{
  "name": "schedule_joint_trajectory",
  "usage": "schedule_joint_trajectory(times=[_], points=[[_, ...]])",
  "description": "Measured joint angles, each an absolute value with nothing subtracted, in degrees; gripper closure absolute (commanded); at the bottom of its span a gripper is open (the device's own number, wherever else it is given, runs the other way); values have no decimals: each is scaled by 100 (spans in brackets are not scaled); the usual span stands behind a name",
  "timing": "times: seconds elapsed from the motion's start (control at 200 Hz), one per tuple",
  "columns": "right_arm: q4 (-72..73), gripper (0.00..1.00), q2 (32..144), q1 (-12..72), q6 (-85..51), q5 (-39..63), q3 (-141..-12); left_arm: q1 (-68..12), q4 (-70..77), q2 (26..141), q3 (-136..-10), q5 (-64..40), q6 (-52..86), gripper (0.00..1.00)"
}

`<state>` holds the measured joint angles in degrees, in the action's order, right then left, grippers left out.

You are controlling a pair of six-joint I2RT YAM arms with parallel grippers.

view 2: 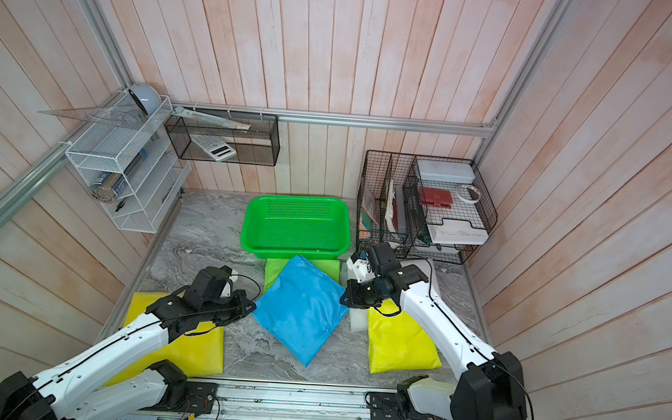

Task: Put the folded raincoat in the basket
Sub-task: Pick up the raincoat from the center of the board, then place the raincoat in the basket.

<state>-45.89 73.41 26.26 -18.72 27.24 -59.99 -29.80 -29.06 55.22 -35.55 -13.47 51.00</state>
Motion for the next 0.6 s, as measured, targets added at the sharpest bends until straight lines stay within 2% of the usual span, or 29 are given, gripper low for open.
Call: schedule_joint_trajectory(times=[0.28, 0.6], points=[[-4908, 100, 8090, 2593, -1592, 2128, -7867, -2954, -3188, 5935, -4875, -834, 5105, 100], [-5516, 100, 10175, 2375, -1223, 1660, -10993, -2722, -3079, 7498, -6337, -423, 5170, 100]])
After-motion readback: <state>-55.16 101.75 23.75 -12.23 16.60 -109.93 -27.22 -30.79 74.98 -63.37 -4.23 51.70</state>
